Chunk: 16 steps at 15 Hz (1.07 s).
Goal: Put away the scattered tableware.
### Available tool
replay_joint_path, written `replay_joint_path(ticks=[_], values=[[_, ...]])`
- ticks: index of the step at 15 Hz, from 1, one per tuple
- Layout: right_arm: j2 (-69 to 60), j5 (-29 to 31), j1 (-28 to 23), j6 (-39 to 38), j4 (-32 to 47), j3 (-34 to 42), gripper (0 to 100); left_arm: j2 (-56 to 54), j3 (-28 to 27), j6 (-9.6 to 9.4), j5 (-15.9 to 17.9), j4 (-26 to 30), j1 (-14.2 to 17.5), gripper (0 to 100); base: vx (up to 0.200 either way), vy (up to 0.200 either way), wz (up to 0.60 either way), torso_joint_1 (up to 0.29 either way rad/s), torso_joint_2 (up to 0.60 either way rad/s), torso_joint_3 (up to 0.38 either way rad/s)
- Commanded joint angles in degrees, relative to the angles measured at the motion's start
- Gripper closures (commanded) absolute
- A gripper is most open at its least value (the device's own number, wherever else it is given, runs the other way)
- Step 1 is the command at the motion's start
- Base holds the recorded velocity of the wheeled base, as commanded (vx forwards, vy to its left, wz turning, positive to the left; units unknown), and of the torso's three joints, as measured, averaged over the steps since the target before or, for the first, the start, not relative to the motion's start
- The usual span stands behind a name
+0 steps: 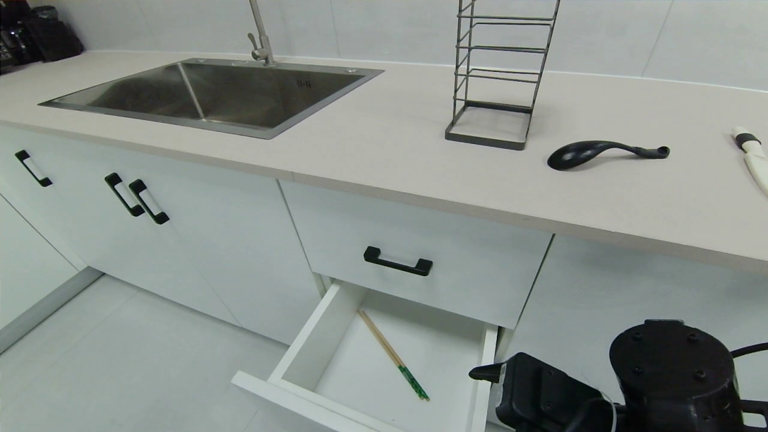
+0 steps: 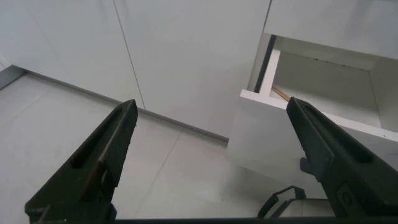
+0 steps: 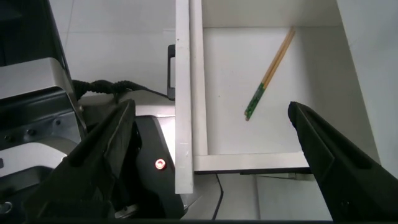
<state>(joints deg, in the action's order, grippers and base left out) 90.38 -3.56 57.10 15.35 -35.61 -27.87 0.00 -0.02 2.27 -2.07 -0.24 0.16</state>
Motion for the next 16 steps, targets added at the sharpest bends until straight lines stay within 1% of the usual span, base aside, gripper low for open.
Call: replay_joint_path(ticks=[1, 3, 8, 11, 16], values=[[-0.3, 0.0, 0.0, 0.0, -0.1, 0.0, 0, 0.0, 0.0, 0.02, 0.0, 0.0, 0.0, 0, 0.0, 0.0, 0.0, 0.09, -0.1, -0.032], [-0.3, 0.0, 0.1, 0.0, -0.1, 0.0, 0, 0.0, 0.0, 0.02, 0.0, 0.0, 0.0, 0, 0.0, 0.0, 0.0, 0.195, -0.32, -0.146], [-0.3, 0.0, 0.1, 0.0, -0.1, 0.0, 0, 0.0, 0.0, 0.02, 0.0, 0.0, 0.0, 0, 0.0, 0.0, 0.0, 0.238, -0.47, -0.211], [-0.2, 0.0, 0.1, 0.0, -0.1, -0.1, 0, 0.0, 0.0, 0.02, 0.0, 0.0, 0.0, 0, 0.0, 0.0, 0.0, 0.09, -0.49, -0.22], [0.3, 0.0, -0.1, 0.0, -0.1, -0.7, 0, 0.0, 0.0, 0.02, 0.0, 0.0, 0.0, 0, 0.0, 0.0, 0.0, 0.355, -0.5, -0.234]])
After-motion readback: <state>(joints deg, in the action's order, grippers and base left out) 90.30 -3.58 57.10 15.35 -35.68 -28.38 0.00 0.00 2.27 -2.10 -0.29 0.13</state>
